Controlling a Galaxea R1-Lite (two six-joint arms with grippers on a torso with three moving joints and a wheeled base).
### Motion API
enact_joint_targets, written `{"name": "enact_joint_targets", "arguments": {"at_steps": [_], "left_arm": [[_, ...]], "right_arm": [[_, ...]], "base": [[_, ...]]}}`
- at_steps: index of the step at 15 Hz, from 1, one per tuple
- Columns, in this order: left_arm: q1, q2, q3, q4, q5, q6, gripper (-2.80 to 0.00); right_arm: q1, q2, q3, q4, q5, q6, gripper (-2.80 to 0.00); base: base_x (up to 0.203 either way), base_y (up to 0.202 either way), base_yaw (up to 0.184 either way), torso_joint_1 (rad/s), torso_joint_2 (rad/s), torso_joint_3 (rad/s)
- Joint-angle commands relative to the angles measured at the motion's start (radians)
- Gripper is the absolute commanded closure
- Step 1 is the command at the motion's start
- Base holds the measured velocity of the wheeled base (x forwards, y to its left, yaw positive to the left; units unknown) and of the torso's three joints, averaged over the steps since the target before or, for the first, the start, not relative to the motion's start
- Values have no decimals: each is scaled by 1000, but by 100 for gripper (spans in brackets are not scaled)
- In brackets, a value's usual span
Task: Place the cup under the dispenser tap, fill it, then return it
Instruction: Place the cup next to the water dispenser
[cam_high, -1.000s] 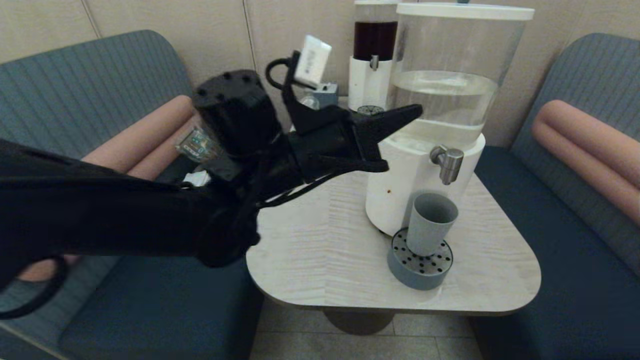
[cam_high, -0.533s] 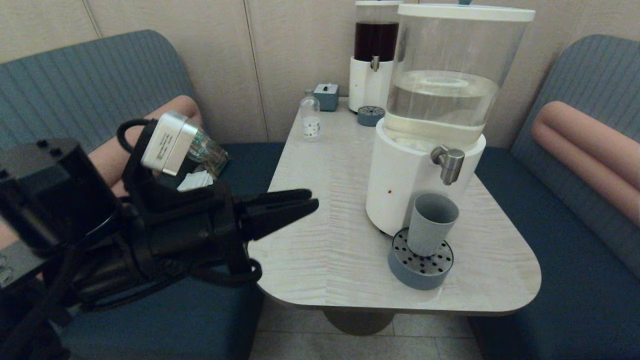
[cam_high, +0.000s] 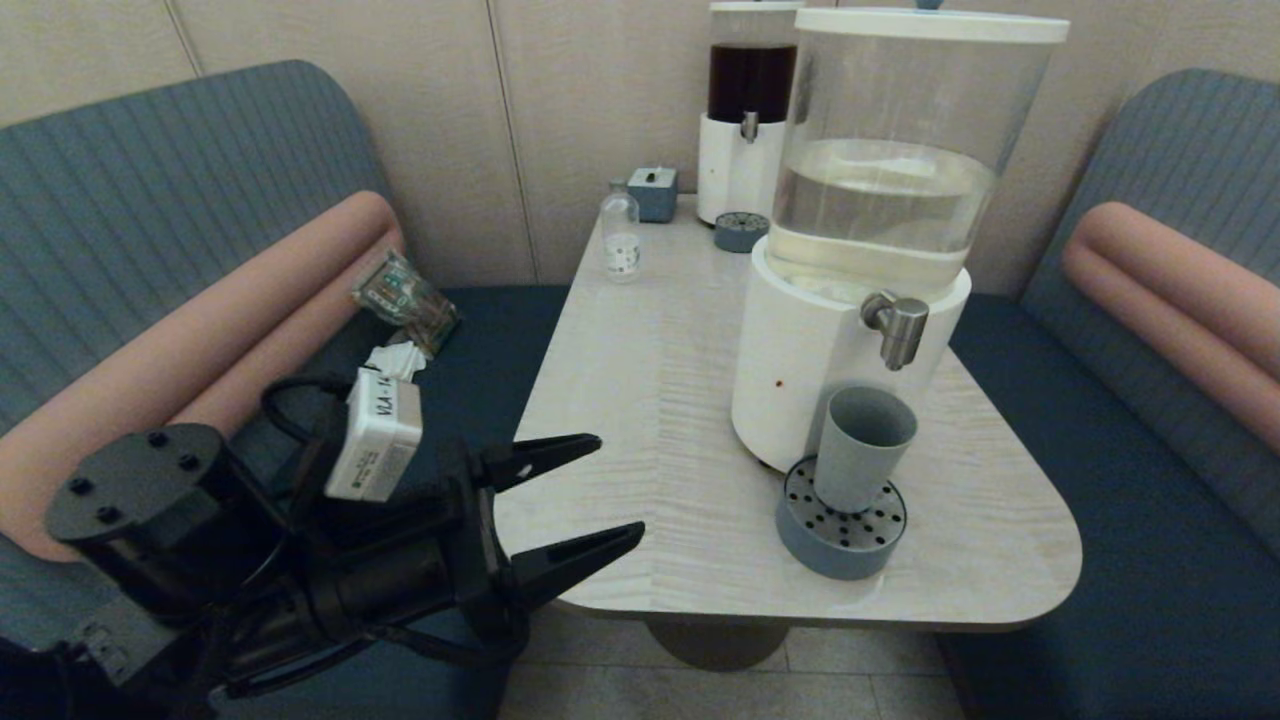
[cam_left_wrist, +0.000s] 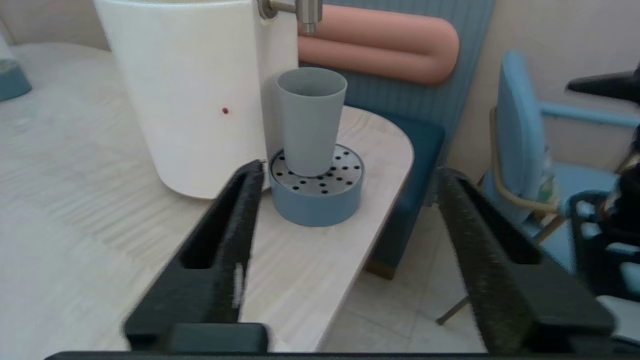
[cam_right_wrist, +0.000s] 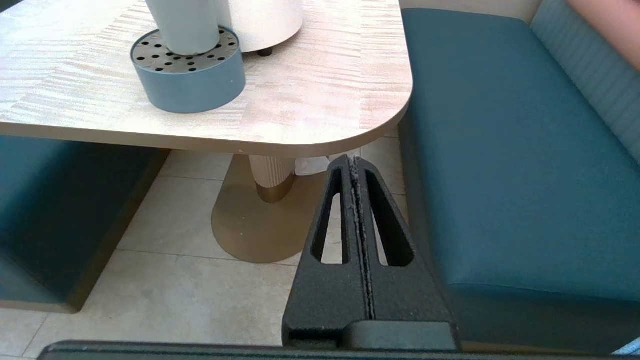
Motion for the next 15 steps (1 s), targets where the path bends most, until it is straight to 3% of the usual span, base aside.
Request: {"name": "enact_joint_targets", "arguments": {"at_steps": [1,6,11,15], "left_arm": [[4,129,-76,-17,-16,16,-280],[-6,307,-273,-18,-21,23,-280],[-106,482,-418,-18,-13,24,-280],[-151,622,-622,-18,33,24,-280]], "right_arm": [[0,2,2,0,0,0,0],[0,2,2,0,0,0,0],[0,2,2,0,0,0,0],[0,2,2,0,0,0,0]], "base": [[0,0,0,0,0,0],[0,0,0,0,0,0],[0,0,0,0,0,0],[0,0,0,0,0,0]]}}
